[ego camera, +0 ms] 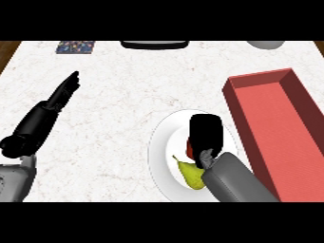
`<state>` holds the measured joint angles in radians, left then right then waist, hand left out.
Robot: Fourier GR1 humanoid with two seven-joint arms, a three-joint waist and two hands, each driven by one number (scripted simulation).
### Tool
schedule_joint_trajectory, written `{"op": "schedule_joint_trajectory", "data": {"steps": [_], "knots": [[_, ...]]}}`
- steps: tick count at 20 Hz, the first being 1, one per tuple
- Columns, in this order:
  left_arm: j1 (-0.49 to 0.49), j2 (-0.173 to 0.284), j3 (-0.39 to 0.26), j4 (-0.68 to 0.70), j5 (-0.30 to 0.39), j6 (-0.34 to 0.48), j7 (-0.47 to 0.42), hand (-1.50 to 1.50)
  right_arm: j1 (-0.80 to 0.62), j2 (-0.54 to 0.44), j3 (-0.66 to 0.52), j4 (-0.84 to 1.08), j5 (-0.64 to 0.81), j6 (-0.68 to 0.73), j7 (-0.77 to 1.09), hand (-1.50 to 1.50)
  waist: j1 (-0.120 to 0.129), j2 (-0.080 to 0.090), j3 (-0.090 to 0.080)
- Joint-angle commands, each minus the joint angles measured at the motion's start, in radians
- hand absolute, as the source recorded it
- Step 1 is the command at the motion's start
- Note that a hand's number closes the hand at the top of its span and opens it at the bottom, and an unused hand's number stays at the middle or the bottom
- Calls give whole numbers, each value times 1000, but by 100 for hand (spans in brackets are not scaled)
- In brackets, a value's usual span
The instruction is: Pick the bell pepper from the plate and place it in the cardboard box
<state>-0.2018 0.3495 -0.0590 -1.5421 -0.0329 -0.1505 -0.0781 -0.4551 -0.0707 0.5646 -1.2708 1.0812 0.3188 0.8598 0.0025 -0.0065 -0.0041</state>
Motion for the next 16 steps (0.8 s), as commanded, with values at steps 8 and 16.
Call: {"op": "schedule_joint_trajectory", "data": {"steps": [8, 16], "knots": [[-80, -54, 3, 33, -46, 10, 37, 0, -180, 58, -124, 177, 46, -229, -161, 150, 7, 13, 5], [-67, -33, 25, 17, -21, -39, 25, 0, -506, 70, -170, 392, -17, -378, -140, 150, 22, 11, 4]]}}
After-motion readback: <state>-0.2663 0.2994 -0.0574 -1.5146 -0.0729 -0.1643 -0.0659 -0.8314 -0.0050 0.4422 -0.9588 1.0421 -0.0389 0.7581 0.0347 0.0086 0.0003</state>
